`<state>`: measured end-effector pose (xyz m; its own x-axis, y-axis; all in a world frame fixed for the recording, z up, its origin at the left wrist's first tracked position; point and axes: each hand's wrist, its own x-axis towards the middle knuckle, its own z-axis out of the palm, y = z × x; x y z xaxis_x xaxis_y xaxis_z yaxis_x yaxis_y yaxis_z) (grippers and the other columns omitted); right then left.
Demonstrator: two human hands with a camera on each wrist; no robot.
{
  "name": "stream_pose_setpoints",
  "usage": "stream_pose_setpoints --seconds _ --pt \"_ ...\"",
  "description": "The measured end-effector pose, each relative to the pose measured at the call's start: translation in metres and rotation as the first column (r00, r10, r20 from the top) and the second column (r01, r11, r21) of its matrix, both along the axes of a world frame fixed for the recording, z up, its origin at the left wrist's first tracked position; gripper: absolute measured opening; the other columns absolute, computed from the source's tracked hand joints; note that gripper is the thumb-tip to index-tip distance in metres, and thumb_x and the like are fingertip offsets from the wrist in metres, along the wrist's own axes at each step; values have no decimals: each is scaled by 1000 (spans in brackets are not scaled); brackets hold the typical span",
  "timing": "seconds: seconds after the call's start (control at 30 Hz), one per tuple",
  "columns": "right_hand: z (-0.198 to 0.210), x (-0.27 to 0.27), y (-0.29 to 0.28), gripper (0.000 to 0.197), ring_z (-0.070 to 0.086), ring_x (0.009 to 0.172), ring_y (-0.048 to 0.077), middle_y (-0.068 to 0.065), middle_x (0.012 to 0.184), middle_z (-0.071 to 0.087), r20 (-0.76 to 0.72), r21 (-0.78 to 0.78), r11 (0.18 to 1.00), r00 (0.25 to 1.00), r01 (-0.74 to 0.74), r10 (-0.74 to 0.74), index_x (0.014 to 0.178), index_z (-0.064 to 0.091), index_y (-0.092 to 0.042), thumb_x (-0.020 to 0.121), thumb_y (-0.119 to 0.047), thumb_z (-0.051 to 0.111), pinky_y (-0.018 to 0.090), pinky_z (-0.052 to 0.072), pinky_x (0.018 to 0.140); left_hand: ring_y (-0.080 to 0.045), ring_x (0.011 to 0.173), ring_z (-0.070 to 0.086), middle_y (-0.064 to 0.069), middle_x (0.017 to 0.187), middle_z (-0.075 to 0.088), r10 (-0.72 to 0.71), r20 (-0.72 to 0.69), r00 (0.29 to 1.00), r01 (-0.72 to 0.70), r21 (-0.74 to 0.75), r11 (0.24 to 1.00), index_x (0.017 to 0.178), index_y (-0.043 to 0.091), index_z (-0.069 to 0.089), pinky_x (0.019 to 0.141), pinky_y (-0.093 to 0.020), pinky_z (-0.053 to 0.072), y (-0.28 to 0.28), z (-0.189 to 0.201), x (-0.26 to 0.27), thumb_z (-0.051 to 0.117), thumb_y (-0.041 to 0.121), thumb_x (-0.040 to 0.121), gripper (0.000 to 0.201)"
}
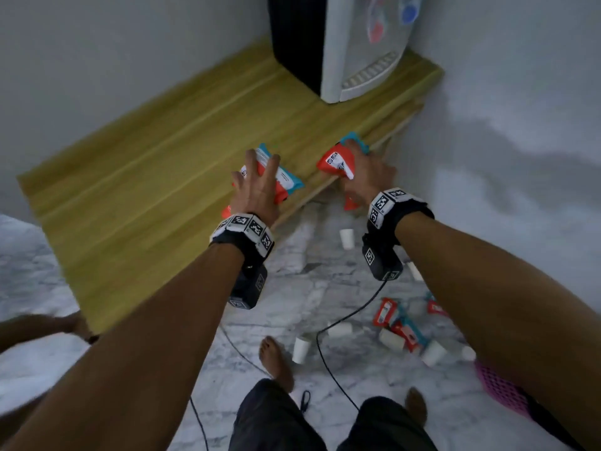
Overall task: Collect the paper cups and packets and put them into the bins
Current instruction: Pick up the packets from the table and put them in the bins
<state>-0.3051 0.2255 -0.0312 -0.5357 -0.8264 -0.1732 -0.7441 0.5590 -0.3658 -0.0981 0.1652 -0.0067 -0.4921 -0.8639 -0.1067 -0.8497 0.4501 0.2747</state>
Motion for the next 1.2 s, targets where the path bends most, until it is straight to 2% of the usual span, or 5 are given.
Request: stream_pose_setpoints --seconds 0.3,0.53,0.7,0.9,1.2 --pt "-12 -191 292 73 60 107 38 17 121 56 62 -13 978 976 209 -208 141 32 -29 77 -29 67 48 49 91 -54 119 38 -15 154 12 -220 20 975 219 55 974 141 27 28 98 -56 40 230 -27 -210 66 16 77 75" --pt "-6 -278 502 72 61 102 37 16 119 56 18 61 892 893 448 -449 142 33 -30 78 -24 66 46 51 89 -49 119 40 -12 149 18 -453 -20 891 451 133 882 135 32 26 92 -56 46 402 -33 -334 66 20 78 71" --pt "3 -294 610 73 60 106 37 16 123 55 21 32 800 800 599 -599 143 34 -28 79 -20 67 43 50 90 -46 112 43 -10 150 15 -593 4 805 584 176 793 136 31 28 83 -54 50 492 -26 -377 65 12 75 73" --pt "16 -288 721 74 59 109 38 18 126 55 -9 15 666 666 746 -746 147 30 -26 82 -24 66 45 50 93 -47 112 41 -12 148 16 -755 -1 656 743 174 646 135 28 29 87 -54 48 567 -20 -407 66 16 78 69" --pt "28 -263 865 74 58 106 40 21 119 56 -27 -10 516 516 857 -856 145 34 -26 78 -20 66 40 47 87 -48 114 40 -12 147 16 -864 -10 503 850 189 492 135 29 29 82 -56 49 685 -25 -422 66 15 77 71"
